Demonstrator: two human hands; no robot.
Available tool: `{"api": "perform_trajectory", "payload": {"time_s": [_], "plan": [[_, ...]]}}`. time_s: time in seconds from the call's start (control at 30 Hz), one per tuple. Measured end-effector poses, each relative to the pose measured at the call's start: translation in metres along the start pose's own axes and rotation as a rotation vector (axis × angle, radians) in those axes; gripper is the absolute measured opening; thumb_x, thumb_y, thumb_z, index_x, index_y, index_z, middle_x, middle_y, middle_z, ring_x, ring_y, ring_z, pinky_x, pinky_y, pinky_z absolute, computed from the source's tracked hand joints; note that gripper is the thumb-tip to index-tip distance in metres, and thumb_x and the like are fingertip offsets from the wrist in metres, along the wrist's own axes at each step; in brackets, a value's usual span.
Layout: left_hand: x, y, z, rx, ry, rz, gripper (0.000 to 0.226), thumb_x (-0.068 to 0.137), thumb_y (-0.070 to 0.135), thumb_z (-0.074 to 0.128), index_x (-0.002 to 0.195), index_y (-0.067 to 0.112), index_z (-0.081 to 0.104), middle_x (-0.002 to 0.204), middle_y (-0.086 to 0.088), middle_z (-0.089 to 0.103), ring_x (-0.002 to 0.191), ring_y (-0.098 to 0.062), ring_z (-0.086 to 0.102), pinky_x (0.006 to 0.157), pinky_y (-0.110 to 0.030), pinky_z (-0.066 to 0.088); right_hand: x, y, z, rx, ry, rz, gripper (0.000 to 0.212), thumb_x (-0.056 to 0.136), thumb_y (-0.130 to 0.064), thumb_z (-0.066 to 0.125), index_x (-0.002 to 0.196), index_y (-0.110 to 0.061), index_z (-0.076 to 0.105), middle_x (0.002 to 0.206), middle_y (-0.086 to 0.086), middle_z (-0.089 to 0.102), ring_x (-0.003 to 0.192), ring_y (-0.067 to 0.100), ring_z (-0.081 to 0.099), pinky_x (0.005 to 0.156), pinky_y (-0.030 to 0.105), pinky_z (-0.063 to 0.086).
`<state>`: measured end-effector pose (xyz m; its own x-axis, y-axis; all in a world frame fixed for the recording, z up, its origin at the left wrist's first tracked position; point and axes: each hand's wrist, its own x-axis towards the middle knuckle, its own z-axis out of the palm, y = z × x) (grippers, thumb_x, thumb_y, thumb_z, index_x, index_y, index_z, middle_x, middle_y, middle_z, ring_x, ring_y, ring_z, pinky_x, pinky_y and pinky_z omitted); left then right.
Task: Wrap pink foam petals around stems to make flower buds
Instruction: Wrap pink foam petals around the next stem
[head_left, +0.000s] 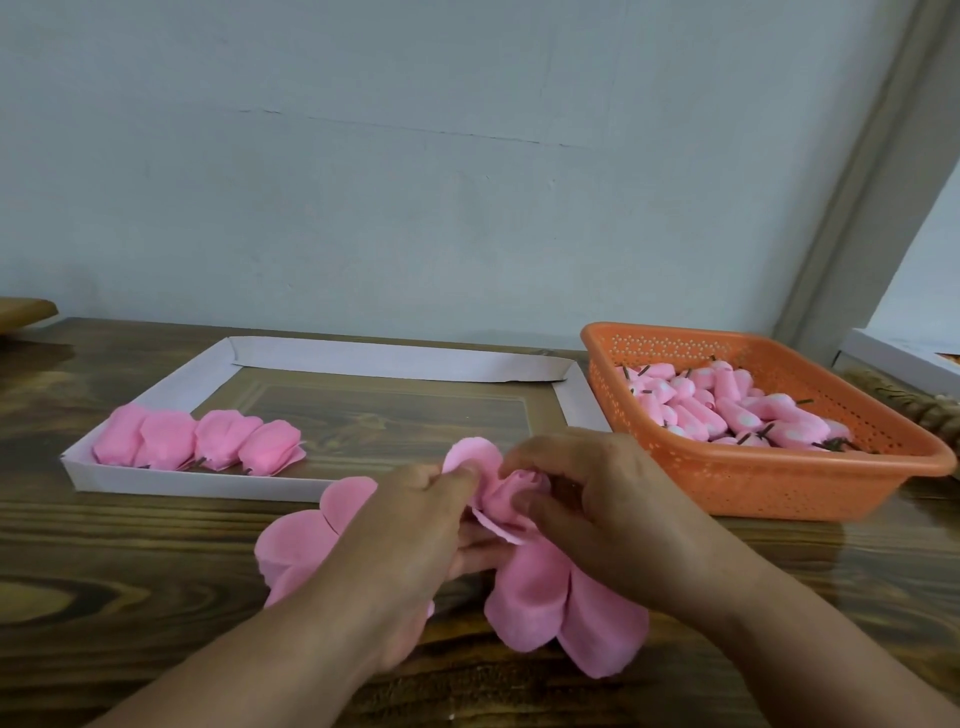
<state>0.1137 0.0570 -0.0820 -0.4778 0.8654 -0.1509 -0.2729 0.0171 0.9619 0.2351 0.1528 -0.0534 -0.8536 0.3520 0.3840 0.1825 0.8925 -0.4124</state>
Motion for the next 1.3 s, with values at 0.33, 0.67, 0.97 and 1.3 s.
{"api": "perform_trajectory", "payload": {"time_s": [0.33,0.67,0.97,1.3], "plan": [[-0.009,-0.003,0.0,0.382,-0.114,0.178,0.03,0.099,0.036,0.039,0.102,0.032,0.069,0.098,0.004,0.074,0.1,-0.014,0.068,0.096,-0.043,0.049,0.001,0.0,-0.002,0.127,0.045,0.085,0.022,0.084,-0.015,0.065,0.1,-0.027,0.058,0.062,-0.011,0.054,0.059,0.004,0.051,0.054,0.016,0.04],[-0.006,0.008,-0.001,0.04,-0.194,0.034,0.055,0.099,0.043,0.03,0.101,0.011,0.074,0.1,-0.01,0.074,0.094,-0.02,0.071,0.077,-0.029,0.058,0.002,0.005,-0.009,0.262,0.022,0.133,0.011,0.081,-0.012,0.068,0.082,-0.022,0.067,0.074,-0.001,0.065,0.064,0.011,0.06,0.059,0.031,0.05],[-0.004,0.012,-0.007,-0.05,-0.225,-0.055,0.033,0.069,0.016,0.067,0.099,0.005,0.075,0.095,-0.017,0.074,0.076,-0.018,0.072,0.06,-0.022,0.055,0.002,0.006,-0.015,0.405,0.001,0.116,0.007,0.08,-0.012,0.07,0.083,-0.018,0.069,0.076,0.003,0.068,0.069,0.021,0.064,0.061,0.035,0.053],[-0.003,0.007,-0.005,-0.079,-0.226,-0.103,0.032,0.076,0.018,0.066,0.103,0.003,0.073,0.093,-0.018,0.073,0.073,-0.019,0.071,0.057,-0.023,0.055,0.0,0.003,-0.013,0.415,-0.064,0.054,0.008,0.087,-0.012,0.064,0.08,-0.012,0.068,0.061,-0.001,0.057,0.055,0.011,0.049,0.051,0.028,0.042]]}}
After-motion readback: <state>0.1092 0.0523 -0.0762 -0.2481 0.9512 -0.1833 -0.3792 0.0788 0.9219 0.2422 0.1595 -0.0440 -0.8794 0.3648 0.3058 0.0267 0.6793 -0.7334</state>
